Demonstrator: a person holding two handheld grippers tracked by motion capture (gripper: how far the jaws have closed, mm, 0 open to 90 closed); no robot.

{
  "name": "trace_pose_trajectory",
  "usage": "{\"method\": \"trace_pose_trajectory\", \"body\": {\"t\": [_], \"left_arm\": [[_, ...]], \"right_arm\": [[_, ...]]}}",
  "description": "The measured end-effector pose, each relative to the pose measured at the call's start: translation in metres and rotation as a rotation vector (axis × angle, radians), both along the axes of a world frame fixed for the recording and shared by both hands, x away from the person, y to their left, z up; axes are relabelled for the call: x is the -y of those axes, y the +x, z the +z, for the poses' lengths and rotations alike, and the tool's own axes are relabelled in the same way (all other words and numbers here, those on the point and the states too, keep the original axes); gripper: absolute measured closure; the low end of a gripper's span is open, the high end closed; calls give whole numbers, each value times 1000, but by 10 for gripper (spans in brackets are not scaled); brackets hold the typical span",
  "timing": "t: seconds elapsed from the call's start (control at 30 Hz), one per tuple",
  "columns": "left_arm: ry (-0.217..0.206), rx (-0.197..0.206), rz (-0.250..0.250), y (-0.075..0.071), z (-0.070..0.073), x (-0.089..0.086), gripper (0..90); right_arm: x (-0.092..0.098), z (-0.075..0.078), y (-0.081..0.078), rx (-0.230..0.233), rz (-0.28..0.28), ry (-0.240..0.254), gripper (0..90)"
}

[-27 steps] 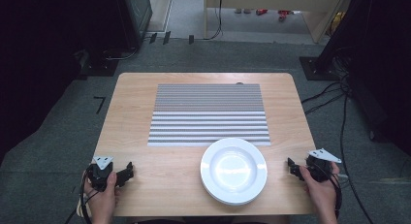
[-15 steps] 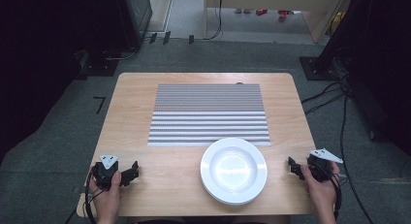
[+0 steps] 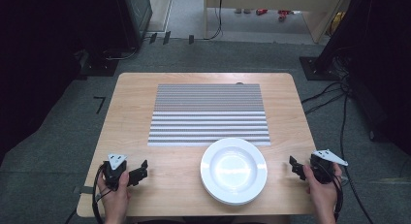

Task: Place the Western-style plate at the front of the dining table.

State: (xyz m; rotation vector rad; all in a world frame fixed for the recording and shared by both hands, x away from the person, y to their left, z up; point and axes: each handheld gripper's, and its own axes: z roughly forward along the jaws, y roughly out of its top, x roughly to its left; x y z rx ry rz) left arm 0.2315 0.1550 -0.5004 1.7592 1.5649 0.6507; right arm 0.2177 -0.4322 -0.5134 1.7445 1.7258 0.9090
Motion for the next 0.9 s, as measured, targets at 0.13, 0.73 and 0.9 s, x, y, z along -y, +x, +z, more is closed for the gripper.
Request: {"method": "trace_pose_trajectory", "body": {"t": [0.13,0.73,0.9], "left_arm": [[-2,4,-30,-1,1,11,88],[-27,2,-124,-8,4,51,89],[-26,-4,-150,-7,3,61,89]], "right_arm": [[-5,4,-2,13,8,-5,147],[-29,14,-9,30,54,55,147],[-36,15,-10,33,66,65,147]]}}
